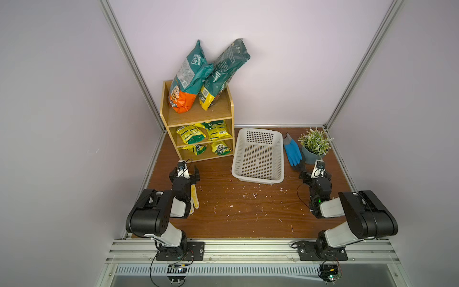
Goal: Take down the fertilizer bag from the shelf
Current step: Move the storage box to the center of the board.
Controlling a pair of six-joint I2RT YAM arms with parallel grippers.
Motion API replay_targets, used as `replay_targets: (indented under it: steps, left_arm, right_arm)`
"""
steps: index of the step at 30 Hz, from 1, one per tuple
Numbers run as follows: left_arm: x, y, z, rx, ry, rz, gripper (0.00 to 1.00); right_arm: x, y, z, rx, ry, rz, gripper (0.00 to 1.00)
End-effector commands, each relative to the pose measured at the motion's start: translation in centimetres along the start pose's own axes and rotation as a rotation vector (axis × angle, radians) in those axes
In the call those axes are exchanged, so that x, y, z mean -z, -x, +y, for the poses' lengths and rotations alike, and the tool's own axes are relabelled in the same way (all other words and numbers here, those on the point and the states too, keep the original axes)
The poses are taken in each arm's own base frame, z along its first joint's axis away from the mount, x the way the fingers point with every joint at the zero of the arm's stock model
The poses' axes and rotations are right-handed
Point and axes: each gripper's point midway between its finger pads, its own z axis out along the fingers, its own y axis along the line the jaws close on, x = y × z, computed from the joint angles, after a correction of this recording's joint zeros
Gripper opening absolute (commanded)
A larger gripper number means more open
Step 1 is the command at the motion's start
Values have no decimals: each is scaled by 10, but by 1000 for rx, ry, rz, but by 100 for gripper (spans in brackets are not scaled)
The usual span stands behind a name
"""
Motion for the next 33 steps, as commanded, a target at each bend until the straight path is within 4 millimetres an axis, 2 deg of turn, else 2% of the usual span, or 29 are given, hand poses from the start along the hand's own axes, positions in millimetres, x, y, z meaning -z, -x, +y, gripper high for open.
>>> replay_targets:
  steps: [1,21,24,28,33]
  left_arm:
    - [-1,11,-3,-1,-12,-39,99]
    - [-2,12,-2,13,-28,-42,99]
    - [7,25,1,-5,30,-73,99]
    - [21,53,4,-19,122,-109,99]
    - [26,70,10,33,144,-3,99]
  right_arm:
    - [-2,14,4,-11,13,-46,99]
    - [1,18,7,-8,40,-64,99]
    - [8,28,18,24,108,-94,99]
    - [7,48,27,61,108,-50,99]
    - [10,63,37,-33,106,64,94]
